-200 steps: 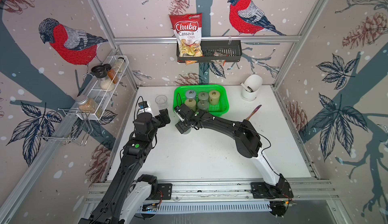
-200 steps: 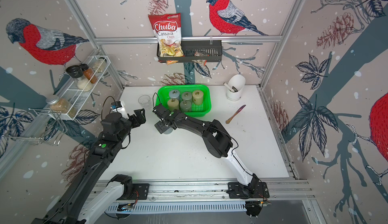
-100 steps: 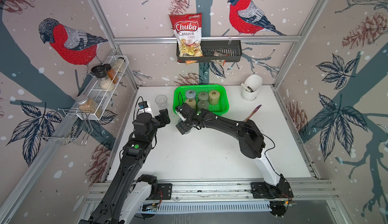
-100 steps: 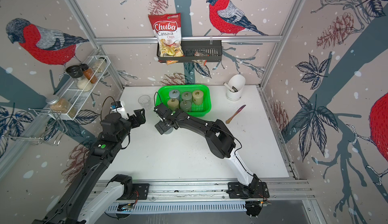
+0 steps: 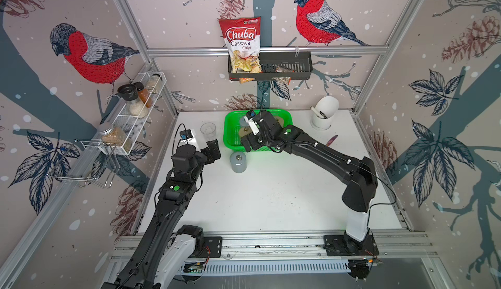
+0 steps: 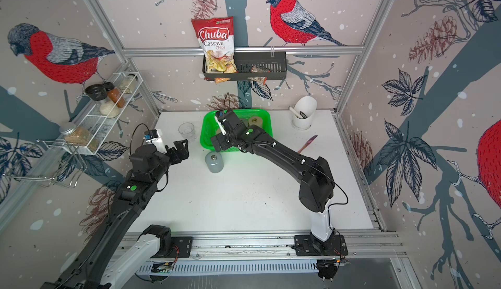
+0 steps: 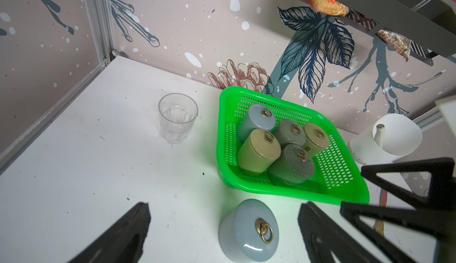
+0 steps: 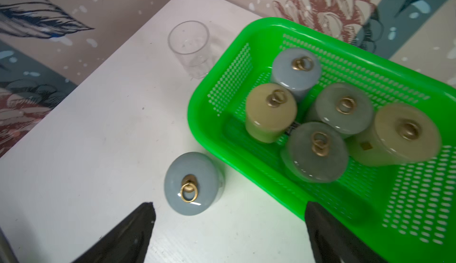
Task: Take the tea canister out of the basket
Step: Pick up the tea canister from the basket.
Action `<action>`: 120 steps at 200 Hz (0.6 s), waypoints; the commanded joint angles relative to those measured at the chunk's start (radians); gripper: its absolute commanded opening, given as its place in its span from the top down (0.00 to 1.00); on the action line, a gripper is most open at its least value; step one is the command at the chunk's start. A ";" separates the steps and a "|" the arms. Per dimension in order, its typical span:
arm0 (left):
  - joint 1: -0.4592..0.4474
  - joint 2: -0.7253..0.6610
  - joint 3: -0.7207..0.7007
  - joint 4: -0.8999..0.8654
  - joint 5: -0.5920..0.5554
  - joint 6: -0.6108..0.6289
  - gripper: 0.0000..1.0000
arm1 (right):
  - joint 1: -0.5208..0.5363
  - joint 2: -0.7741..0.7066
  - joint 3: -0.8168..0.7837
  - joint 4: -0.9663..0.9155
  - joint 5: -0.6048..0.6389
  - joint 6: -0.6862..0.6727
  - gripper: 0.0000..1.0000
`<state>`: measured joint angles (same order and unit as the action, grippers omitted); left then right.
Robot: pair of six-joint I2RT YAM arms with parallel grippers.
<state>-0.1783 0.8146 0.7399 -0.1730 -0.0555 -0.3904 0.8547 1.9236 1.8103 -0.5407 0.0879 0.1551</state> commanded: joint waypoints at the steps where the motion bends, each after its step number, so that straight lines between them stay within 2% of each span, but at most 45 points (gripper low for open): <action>1: 0.002 0.008 0.007 0.054 0.048 0.002 0.02 | -0.071 0.048 0.030 -0.066 0.019 -0.009 0.01; 28: 0.002 0.009 -0.004 0.072 0.070 -0.015 0.02 | -0.128 0.177 0.159 -0.198 0.051 -0.031 0.00; 120: 0.002 -0.001 -0.026 0.079 0.089 -0.033 0.02 | -0.150 0.380 0.348 -0.273 0.029 -0.066 0.00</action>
<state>-0.1787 0.8165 0.7193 -0.1368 0.0235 -0.4152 0.7048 2.2745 2.1296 -0.7746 0.1253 0.1040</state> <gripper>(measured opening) 0.978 0.995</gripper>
